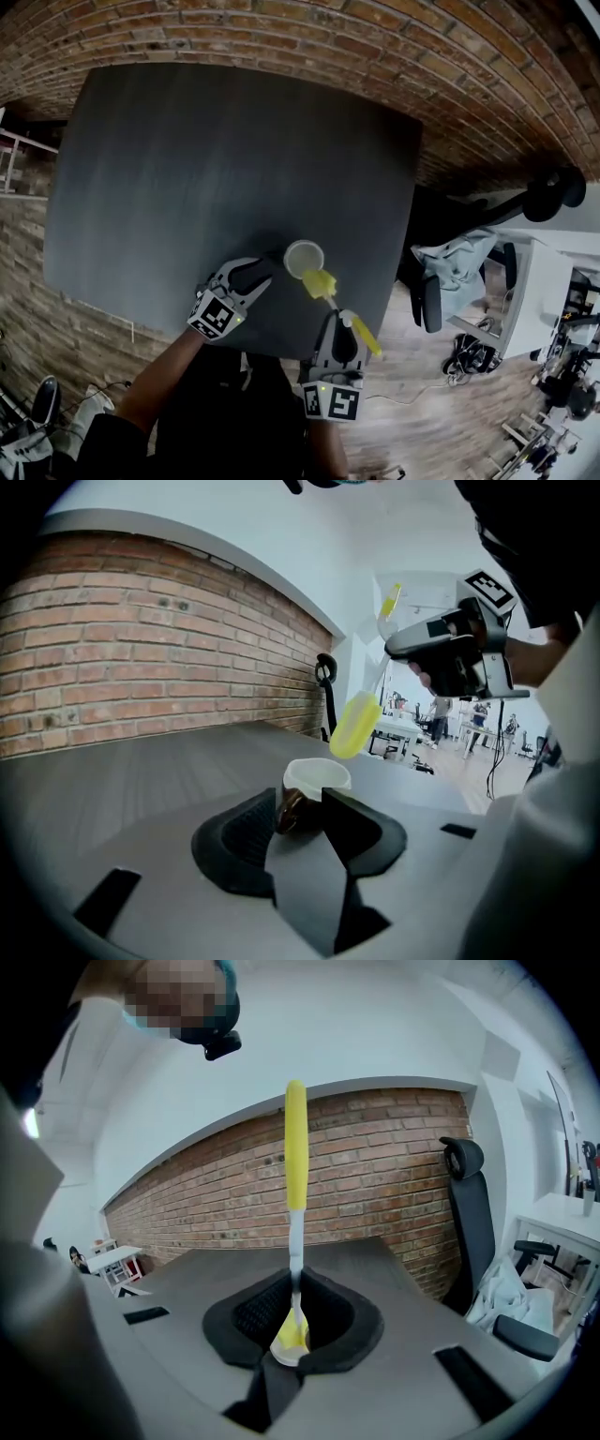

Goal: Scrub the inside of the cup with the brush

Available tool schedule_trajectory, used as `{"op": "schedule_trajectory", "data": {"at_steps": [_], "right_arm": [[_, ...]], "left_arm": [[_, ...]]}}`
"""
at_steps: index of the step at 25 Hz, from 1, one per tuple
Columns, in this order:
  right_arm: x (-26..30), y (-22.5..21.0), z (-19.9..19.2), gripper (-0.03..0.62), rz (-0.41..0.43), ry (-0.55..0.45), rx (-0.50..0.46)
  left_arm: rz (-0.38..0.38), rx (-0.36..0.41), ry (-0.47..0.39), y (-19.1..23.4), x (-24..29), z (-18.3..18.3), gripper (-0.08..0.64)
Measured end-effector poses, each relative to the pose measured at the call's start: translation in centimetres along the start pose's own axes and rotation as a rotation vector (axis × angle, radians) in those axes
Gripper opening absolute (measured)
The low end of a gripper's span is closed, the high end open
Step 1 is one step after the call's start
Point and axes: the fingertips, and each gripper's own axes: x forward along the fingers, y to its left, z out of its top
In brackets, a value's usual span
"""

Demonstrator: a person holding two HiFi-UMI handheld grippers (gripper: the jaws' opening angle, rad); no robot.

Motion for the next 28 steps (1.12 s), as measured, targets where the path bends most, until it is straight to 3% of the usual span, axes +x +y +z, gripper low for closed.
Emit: {"op": "schedule_trajectory", "data": {"at_steps": [12,17,28], "right_arm": [[2.2,-0.6,-1.8,0.049,-0.02,0.032,0.02],[2.8,-0.5,-1.7,0.05,-0.012,0.025,0.004],[4.3,0.1,-2.1,0.05,0.018,0.037,-0.019]], "left_arm": [[-0.092,0.066,0.059,1.7,5.3,-3.3,0.161],[-0.083,0.102,0.068,1.9,6.1,-3.6,0.16],[-0.078,0.096,0.085,0.6,5.4,-3.8,0.1]]}}
